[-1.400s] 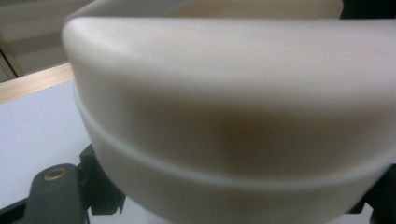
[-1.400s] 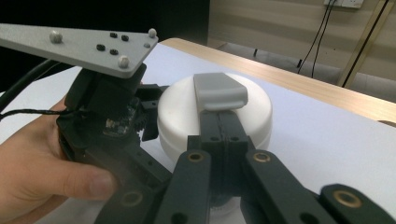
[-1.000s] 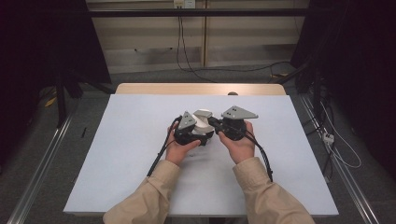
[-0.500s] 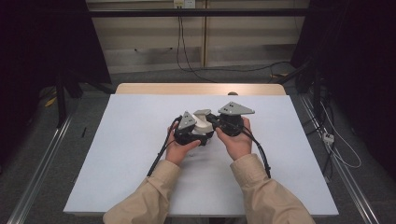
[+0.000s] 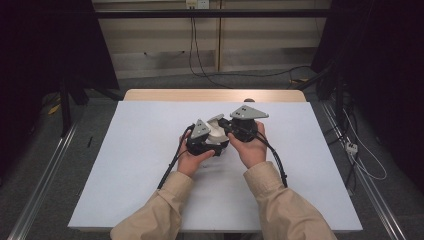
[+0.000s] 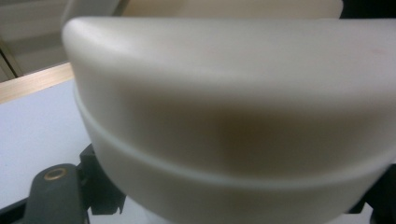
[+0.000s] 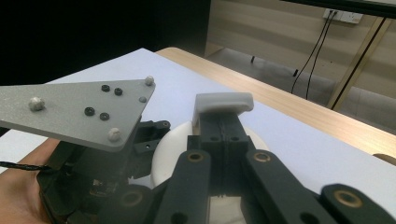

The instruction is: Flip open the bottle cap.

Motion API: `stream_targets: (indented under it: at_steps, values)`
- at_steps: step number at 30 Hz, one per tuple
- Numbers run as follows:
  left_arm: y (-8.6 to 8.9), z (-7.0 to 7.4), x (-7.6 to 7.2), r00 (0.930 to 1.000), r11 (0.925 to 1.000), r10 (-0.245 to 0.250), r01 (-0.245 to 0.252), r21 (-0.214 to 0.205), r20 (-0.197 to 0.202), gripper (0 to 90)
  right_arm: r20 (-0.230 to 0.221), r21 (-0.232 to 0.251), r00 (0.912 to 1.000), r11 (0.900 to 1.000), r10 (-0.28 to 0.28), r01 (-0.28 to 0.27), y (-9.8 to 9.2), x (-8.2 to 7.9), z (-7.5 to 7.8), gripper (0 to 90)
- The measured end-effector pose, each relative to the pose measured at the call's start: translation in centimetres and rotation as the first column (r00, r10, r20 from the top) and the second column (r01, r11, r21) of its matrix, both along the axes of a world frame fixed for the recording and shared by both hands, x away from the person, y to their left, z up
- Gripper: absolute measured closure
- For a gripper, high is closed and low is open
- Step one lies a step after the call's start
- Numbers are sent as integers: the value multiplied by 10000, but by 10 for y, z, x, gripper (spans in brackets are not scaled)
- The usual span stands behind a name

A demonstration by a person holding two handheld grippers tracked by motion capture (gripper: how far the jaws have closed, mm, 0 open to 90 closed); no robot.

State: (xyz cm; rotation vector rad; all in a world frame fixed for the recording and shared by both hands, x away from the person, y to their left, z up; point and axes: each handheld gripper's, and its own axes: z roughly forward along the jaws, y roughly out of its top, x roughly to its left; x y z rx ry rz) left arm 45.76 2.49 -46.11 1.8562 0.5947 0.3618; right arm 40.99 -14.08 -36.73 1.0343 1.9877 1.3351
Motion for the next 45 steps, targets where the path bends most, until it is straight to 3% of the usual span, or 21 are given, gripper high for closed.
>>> stream_targets:
  at_steps: [28, 45]
  values:
    - [0, 0, 0, 10000, 10000, 15, -16, 86, 83, 183, 184, 57, 9998, 10000, -11, 10, 7, 8, 5, 900]
    - [0, 0, 0, 10000, 10000, -23, 22, 52, 47, 183, 101, -67, 9999, 9999, 104, -103, 11, 15, 0, 897]
